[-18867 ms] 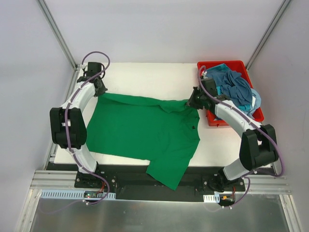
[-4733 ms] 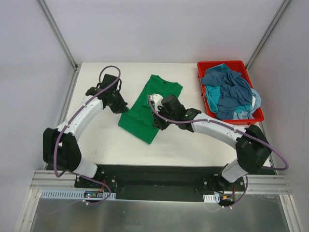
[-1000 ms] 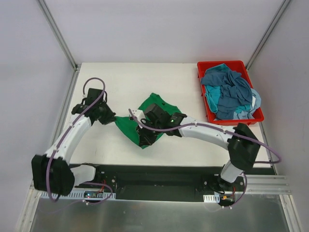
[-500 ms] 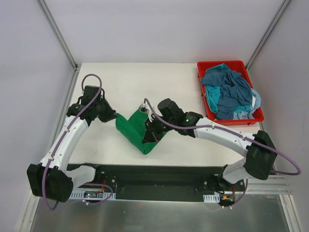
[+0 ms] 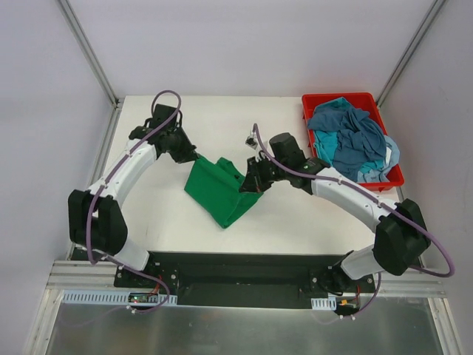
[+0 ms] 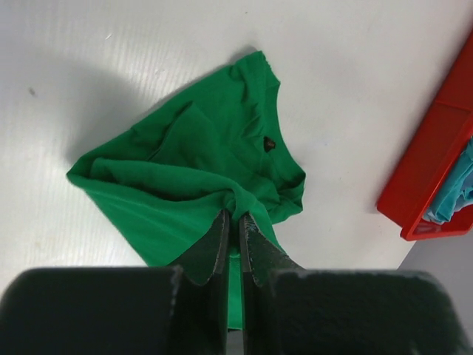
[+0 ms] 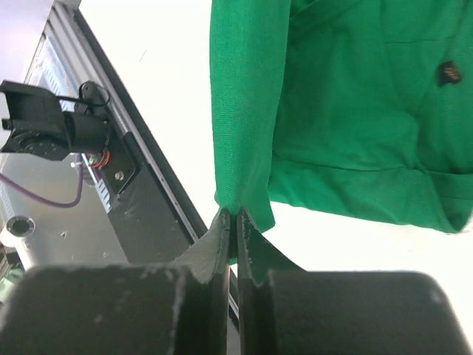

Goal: Fold and stack the t-shirts
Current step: Fold the long partially folded tshirt into a neat square

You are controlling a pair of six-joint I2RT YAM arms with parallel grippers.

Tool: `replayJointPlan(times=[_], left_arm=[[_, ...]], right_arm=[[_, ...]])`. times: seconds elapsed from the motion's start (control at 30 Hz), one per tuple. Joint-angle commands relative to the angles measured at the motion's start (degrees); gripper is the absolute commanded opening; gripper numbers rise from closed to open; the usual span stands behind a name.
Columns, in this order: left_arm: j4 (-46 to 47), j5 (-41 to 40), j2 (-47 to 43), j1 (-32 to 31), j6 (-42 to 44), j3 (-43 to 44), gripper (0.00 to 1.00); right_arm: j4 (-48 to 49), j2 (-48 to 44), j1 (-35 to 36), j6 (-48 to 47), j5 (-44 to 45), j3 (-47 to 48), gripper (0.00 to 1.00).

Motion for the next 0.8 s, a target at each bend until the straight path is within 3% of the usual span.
replayJointPlan(times=[0.0, 0.3, 0.77], left_arm=[[2.98, -1.27, 5.44, -1.46, 0.34, 6.76, 0.0], [3.07, 0.83, 17.21, -2.17, 1.48, 14.23, 0.0], [3.07, 4.78, 31.37, -3.93, 4.03, 22.23, 0.0]], right_arm=[[-1.15, -0.76, -3.25, -0.82, -1.51, -0.32, 0.0], [-1.42, 4.95, -8.18, -0.82, -2.75, -0.49, 0.01], [-1.24, 8.91, -11.0, 0.59, 4.72, -2.25, 0.06]])
